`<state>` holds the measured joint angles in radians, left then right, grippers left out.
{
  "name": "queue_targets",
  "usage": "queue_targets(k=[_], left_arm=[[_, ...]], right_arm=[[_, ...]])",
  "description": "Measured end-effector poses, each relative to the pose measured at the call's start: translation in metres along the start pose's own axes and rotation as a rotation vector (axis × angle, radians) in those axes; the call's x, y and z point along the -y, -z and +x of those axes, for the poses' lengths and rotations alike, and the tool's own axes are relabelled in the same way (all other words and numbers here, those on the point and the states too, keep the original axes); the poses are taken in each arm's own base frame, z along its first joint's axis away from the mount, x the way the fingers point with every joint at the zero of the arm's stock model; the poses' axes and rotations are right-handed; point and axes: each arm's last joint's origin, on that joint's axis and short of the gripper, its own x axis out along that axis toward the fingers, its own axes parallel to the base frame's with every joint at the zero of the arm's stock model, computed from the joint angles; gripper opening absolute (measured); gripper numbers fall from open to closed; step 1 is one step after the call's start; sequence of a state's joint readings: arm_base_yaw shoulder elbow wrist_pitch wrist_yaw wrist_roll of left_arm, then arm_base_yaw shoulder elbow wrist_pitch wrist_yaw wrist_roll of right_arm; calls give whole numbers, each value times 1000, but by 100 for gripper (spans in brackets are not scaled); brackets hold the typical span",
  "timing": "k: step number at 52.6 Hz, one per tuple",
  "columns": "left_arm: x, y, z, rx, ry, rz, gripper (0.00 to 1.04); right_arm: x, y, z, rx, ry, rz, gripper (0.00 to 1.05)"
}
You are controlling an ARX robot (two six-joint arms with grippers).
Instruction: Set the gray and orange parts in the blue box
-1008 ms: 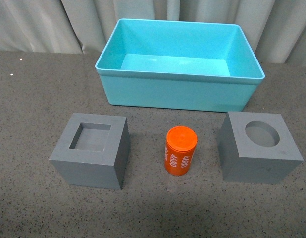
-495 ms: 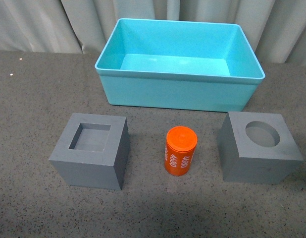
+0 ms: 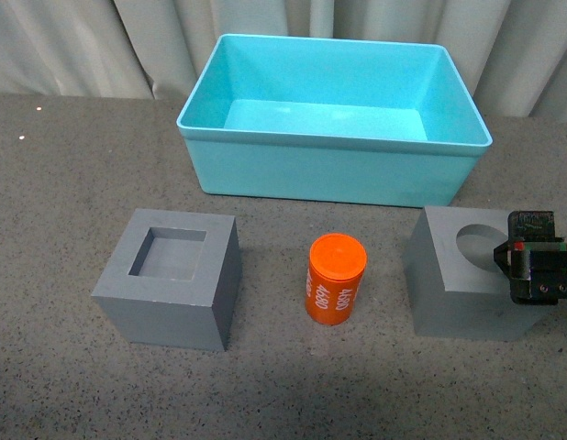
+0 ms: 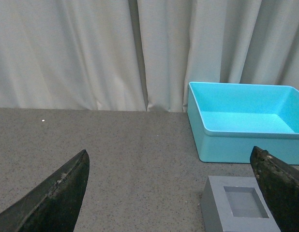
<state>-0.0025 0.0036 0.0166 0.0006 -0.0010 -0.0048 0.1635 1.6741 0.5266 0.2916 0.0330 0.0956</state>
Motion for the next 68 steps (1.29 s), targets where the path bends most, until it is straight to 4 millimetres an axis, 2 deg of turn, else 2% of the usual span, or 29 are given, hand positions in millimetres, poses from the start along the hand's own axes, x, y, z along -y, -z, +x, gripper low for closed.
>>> queue_targets(k=[13, 22, 31, 36, 43, 48, 52, 57, 61, 68], left_arm=[[0, 0, 0, 0, 0, 0, 98], [0, 0, 0, 0, 0, 0, 98], [0, 0, 0, 0, 0, 0, 98], [0, 0, 0, 0, 0, 0, 98], [0, 0, 0, 0, 0, 0, 98], [0, 0, 0, 0, 0, 0, 98], [0, 0, 0, 0, 0, 0, 98], [0, 0, 0, 0, 0, 0, 98], [0, 0, 0, 0, 0, 0, 98], [0, 0, 0, 0, 0, 0, 98]], right_arm=[[-4, -5, 7, -32, -11, 38, 45], [-4, -9, 7, -52, -20, 61, 20], [-2, -11, 2, -60, -33, 78, 19], [-1, -17, -11, -33, -50, 71, 18], [1, -42, -45, 115, -126, 73, 18], [-1, -75, -74, 262, -164, 61, 18], [-5, -100, -81, 351, -177, 53, 18], [-12, -123, -72, 409, -177, 44, 18], [-20, -137, -49, 392, -172, 38, 18], [-29, -146, -7, 306, -158, 31, 18]])
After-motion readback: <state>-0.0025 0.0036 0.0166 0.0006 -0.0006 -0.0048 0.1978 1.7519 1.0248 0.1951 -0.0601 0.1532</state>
